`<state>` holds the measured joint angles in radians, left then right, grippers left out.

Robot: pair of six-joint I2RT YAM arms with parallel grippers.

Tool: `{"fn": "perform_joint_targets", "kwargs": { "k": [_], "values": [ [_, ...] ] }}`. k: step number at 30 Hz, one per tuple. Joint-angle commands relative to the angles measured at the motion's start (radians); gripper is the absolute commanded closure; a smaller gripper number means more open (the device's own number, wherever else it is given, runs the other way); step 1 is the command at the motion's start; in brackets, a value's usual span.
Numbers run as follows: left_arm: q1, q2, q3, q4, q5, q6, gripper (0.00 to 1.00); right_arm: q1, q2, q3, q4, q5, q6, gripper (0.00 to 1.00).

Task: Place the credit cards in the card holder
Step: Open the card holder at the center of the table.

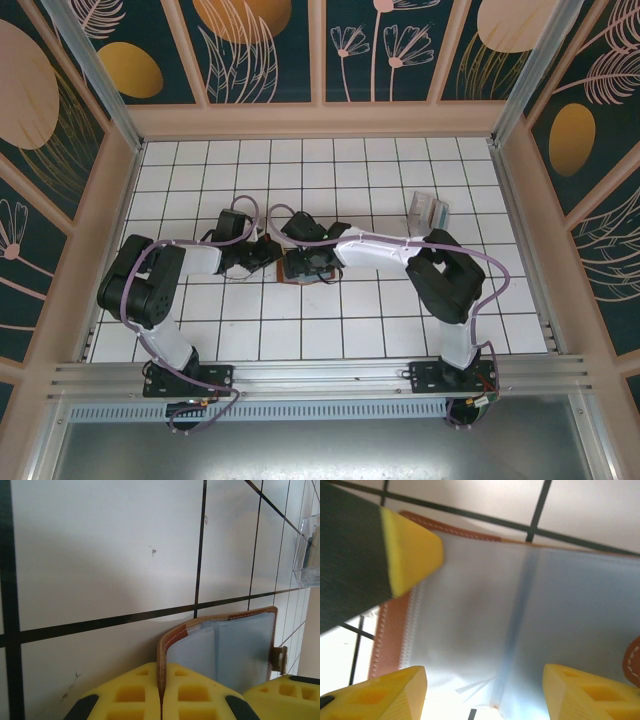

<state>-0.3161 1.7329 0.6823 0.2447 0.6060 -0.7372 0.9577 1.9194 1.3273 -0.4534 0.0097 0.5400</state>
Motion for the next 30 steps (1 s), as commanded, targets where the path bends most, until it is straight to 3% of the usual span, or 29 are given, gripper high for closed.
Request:
{"fn": "perform_joint_targets", "kwargs": {
  "k": [1, 12, 30],
  "values": [
    [0.003, 0.03, -0.003, 0.017, 0.033, -0.009, 1.0, 0.008, 0.052, 0.043, -0.07, 0.04, 0.008, 0.37],
    [0.002, 0.018, -0.001, 0.023, 0.034, -0.02, 1.0, 0.025, 0.088, 0.003, -0.15, 0.163, 0.026, 0.38],
    [0.002, 0.018, -0.007, -0.014, 0.009, -0.011, 1.0, 0.032, 0.012, -0.082, -0.131, 0.114, 0.005, 0.49]
  ]
}}
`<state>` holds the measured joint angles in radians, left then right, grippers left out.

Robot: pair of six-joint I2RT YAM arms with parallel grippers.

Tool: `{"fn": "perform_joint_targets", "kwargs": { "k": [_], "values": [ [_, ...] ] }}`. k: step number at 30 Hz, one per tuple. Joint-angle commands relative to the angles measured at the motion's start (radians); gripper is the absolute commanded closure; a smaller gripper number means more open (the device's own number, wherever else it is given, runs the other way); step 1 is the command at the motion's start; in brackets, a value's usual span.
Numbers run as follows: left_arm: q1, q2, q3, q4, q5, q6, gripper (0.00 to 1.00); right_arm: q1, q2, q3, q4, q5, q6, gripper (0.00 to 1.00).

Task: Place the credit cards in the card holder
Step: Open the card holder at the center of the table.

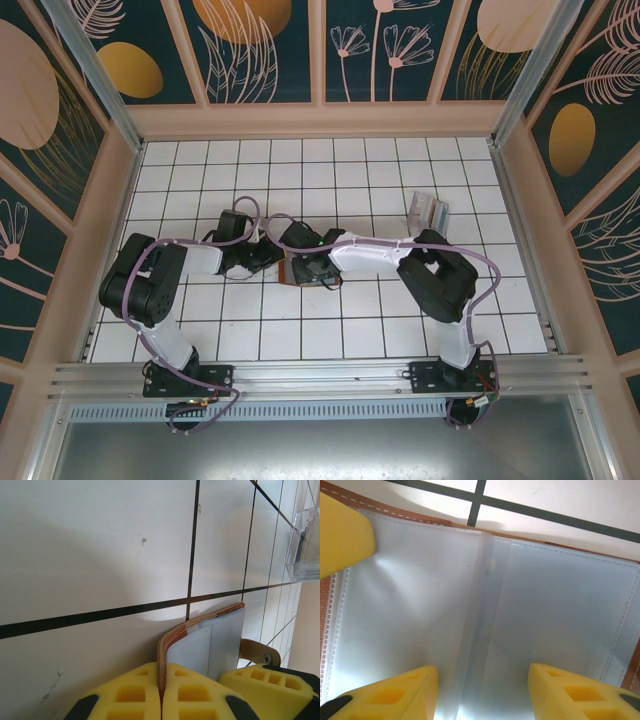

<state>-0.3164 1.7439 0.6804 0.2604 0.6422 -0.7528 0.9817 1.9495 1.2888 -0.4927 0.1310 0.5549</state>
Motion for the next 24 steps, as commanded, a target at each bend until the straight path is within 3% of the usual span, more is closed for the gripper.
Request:
{"fn": "perform_joint_targets", "kwargs": {
  "k": [1, 13, 24],
  "values": [
    [0.003, 0.001, -0.008, -0.032, -0.03, 0.006, 1.0, 0.008, -0.024, -0.045, -0.092, -0.009, -0.011, 0.5],
    [0.003, 0.019, -0.006, -0.013, -0.029, -0.008, 1.0, 0.008, -0.032, -0.087, -0.038, -0.069, -0.033, 0.53],
    [0.002, 0.002, -0.021, -0.01, -0.034, -0.019, 1.0, 0.009, -0.09, -0.104, 0.029, -0.143, -0.116, 0.49]
  ]
}}
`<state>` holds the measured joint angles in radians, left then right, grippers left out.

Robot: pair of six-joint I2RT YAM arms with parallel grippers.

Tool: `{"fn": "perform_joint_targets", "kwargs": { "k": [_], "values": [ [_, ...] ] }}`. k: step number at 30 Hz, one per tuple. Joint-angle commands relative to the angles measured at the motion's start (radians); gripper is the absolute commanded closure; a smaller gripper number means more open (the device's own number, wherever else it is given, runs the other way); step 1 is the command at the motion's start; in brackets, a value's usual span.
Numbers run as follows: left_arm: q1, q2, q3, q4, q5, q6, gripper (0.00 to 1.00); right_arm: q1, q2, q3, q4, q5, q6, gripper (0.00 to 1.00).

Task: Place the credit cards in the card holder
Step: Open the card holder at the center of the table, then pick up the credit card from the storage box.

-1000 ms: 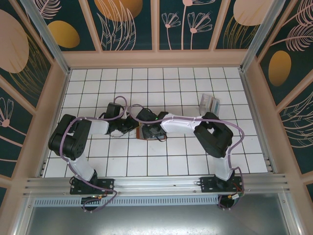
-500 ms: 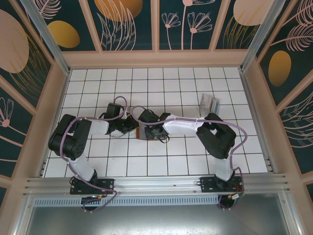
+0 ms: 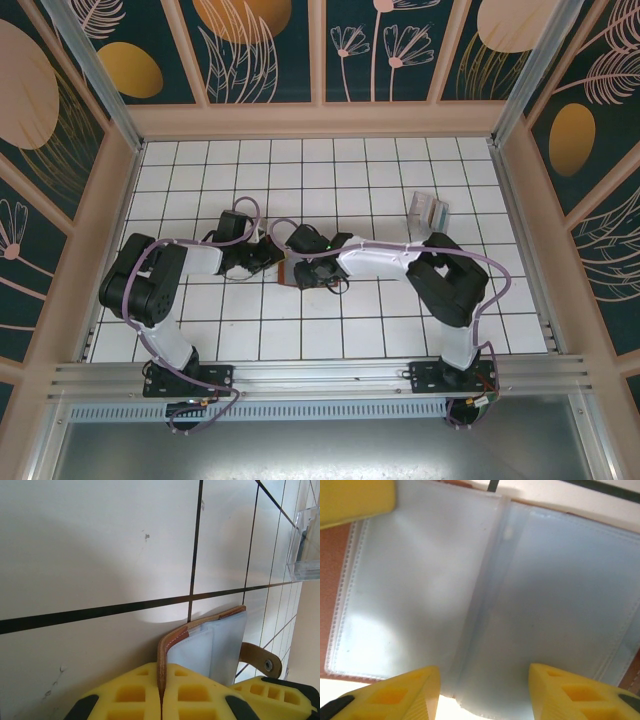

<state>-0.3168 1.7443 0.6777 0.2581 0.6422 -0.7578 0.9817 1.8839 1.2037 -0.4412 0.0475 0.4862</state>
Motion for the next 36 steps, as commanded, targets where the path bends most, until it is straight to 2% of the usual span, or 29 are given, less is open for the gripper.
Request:
{"fn": "perform_joint_targets", "kwargs": {
  "k": [1, 8, 12, 17, 23, 26, 29, 32, 36],
  "values": [
    [0.003, -0.002, -0.018, -0.008, -0.036, -0.012, 1.0, 0.009, -0.02, -0.019, -0.026, -0.059, -0.061, 0.48],
    [0.004, 0.003, -0.02, -0.011, -0.038, -0.007, 1.0, 0.011, 0.018, -0.027, -0.048, -0.037, -0.059, 0.48],
    [0.004, 0.008, -0.019, -0.01, -0.032, -0.006, 1.0, 0.011, 0.016, -0.015, -0.085, 0.054, -0.03, 0.47],
    [0.003, 0.004, -0.018, -0.014, -0.028, 0.0, 1.0, 0.011, -0.169, -0.107, 0.046, 0.077, -0.039, 0.38],
    [0.003, -0.025, -0.037, 0.024, -0.025, -0.026, 1.0, -0.032, -0.38, -0.201, 0.144, 0.19, -0.031, 0.3],
    [0.004, -0.02, -0.032, 0.032, -0.012, -0.033, 1.0, -0.141, -0.453, -0.231, 0.146, 0.236, 0.02, 0.32],
    [0.002, -0.025, -0.032, 0.039, -0.009, -0.036, 0.93, -0.296, -0.483, -0.241, 0.099, 0.293, 0.036, 0.33],
    [0.003, -0.025, -0.02, 0.019, -0.007, -0.027, 0.87, -0.424, -0.508, -0.241, 0.072, 0.347, -0.002, 0.29],
    [0.002, -0.059, -0.022, 0.012, -0.006, -0.024, 0.88, -0.596, -0.482, -0.213, 0.039, 0.371, -0.042, 0.23]
  ]
}}
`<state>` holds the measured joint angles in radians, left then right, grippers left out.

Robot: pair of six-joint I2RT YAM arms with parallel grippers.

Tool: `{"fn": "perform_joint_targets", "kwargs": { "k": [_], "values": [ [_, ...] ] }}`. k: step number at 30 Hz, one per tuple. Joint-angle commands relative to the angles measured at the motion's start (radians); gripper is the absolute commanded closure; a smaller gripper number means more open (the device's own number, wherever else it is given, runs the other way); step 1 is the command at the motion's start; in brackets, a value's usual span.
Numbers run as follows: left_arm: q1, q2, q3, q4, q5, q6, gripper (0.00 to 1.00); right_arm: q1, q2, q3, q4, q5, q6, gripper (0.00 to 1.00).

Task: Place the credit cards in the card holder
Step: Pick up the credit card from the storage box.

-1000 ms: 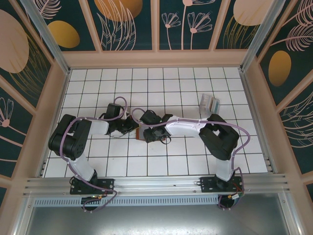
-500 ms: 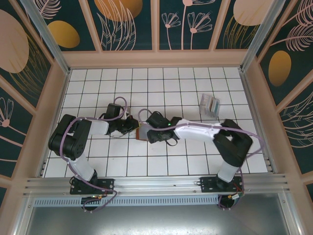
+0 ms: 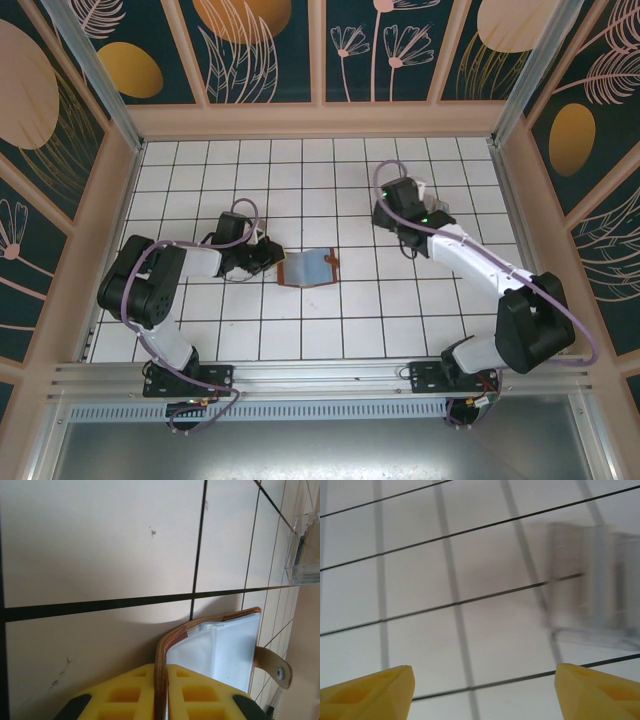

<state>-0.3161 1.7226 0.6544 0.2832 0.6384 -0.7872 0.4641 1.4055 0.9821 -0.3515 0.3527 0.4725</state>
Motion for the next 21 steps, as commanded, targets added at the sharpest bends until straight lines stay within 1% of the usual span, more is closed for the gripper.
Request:
{"fn": "perform_joint_targets", "kwargs": {
  "k": [1, 3, 4, 5, 8, 13, 21],
  "values": [
    [0.003, -0.035, 0.005, -0.017, 0.002, 0.009, 0.91, -0.11, 0.007, 0.009, -0.043, 0.076, -0.044, 0.23],
    [0.002, -0.027, 0.018, -0.029, 0.018, 0.014, 0.96, -0.16, 0.042, 0.01, -0.034, 0.147, -0.067, 0.22],
    [0.002, -0.028, 0.02, -0.032, 0.024, 0.014, 0.98, -0.183, 0.057, 0.013, -0.034, 0.154, -0.073, 0.22],
    [0.003, -0.033, 0.021, -0.034, 0.027, 0.011, 1.0, -0.214, 0.077, 0.021, -0.042, 0.134, -0.064, 0.21],
    [0.002, -0.045, 0.022, -0.05, 0.024, 0.02, 1.0, -0.27, 0.128, 0.043, -0.05, 0.081, -0.062, 0.19],
    [0.003, -0.045, 0.043, -0.084, 0.031, 0.039, 1.0, -0.275, 0.196, 0.094, -0.064, 0.031, -0.071, 0.18],
    [0.003, -0.054, 0.033, -0.074, 0.029, 0.03, 1.0, -0.275, 0.223, 0.145, -0.065, -0.004, -0.084, 0.18]
  ]
}}
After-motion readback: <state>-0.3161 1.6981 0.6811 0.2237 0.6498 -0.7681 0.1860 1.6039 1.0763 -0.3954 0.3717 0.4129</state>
